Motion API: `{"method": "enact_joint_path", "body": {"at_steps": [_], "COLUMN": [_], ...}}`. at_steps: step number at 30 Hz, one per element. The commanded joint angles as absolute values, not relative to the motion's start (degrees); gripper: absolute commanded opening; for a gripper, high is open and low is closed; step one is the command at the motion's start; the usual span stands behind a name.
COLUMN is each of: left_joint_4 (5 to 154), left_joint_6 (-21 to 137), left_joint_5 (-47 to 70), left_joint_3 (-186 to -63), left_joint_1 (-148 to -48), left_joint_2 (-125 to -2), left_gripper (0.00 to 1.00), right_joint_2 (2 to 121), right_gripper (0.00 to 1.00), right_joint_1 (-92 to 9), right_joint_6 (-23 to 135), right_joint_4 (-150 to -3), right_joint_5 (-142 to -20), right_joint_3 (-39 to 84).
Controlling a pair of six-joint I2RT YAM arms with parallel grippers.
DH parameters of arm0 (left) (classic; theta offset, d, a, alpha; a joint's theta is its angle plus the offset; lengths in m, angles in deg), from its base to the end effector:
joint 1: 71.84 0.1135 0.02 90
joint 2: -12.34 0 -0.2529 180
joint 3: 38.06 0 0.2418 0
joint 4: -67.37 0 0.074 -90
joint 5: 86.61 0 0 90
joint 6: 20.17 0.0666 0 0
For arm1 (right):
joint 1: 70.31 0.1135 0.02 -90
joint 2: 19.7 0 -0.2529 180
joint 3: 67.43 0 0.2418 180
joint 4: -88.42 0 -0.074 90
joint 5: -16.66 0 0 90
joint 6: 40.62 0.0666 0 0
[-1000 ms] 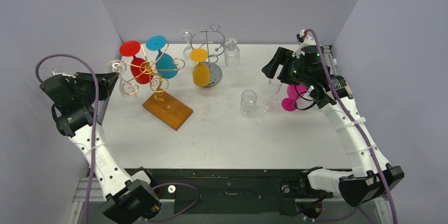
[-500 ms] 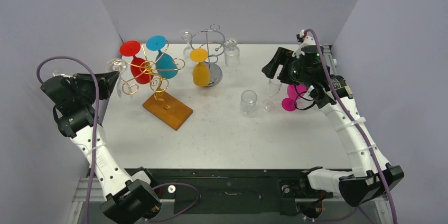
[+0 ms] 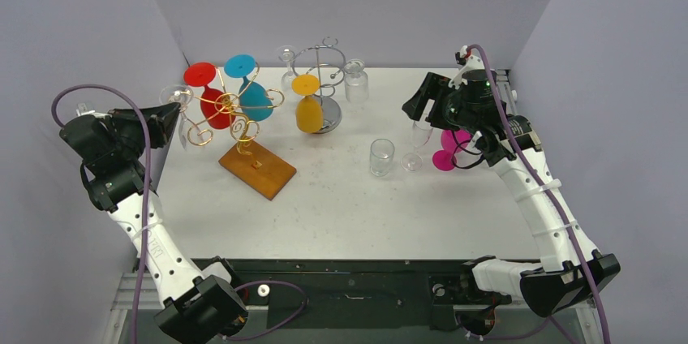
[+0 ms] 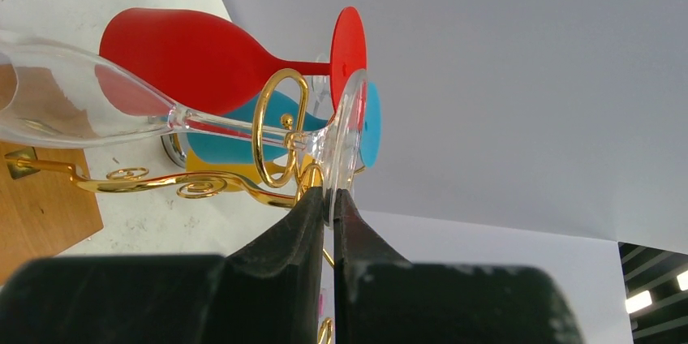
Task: Take the wine glass off the wine glass rack
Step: Pick up the wine glass from the wine rack.
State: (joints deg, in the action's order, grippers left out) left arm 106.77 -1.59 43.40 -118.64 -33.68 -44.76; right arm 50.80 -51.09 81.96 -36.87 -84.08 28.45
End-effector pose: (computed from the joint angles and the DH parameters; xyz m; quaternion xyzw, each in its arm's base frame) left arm 0.2031 0.1051 0.3879 -0.4940 0.6008 -0.4236 0.4642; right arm 0.2562 0.1024 0.3872 0.0530 0.8590 0.2923 0.4170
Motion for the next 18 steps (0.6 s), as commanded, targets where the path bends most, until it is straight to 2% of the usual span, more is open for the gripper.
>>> {"method": "enact_joint_path", "body": {"at_steps": [1, 18], "left_joint_4": [100.0, 103.5], "left_joint_6": [-3.0, -1.7], "left_joint_5": [44.7, 42.0], "left_joint_3": [-119.7, -120.8], "left_joint_1": [-33.1, -31.8], "left_joint_2": [-43.9, -43.3], "left_gripper": [0.00, 0.00], "right_joint_2": [51.2, 51.4], "right_gripper": [0.70, 0.70], "right_joint_1": [-50.8, -50.8], "right_joint_6": [81.9, 81.7], "right_joint_4": [-39.0, -38.9], "right_joint_5": [-82.7, -82.4], "right_joint_3": [28.3, 28.2]}}
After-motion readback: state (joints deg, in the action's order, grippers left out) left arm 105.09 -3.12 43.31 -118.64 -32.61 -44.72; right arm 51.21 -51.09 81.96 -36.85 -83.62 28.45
